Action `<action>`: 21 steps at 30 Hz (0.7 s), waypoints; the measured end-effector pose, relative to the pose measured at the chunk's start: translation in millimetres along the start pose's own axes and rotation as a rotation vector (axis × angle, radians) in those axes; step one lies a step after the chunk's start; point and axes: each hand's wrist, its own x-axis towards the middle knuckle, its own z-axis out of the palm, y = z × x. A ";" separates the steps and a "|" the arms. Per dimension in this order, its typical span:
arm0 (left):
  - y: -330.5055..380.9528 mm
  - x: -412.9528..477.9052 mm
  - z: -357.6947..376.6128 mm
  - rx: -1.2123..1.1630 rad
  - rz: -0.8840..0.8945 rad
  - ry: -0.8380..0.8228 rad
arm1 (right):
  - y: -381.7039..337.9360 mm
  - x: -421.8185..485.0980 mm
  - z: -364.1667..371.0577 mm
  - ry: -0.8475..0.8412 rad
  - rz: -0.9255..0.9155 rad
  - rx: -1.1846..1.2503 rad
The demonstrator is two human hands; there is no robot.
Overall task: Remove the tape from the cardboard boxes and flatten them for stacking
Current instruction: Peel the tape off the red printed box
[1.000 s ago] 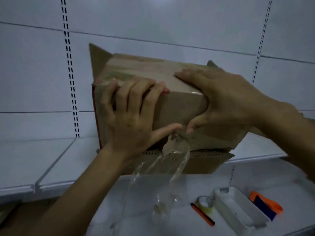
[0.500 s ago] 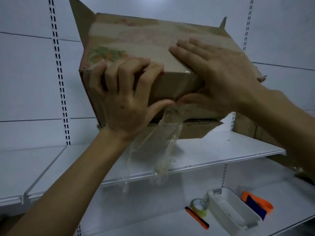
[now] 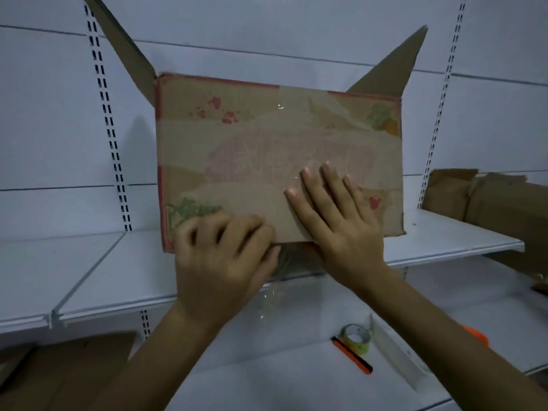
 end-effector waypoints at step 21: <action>-51.5 129.8 38.9 0.026 -0.149 -0.505 | 43.1 71.4 -15.9 -0.149 0.476 0.447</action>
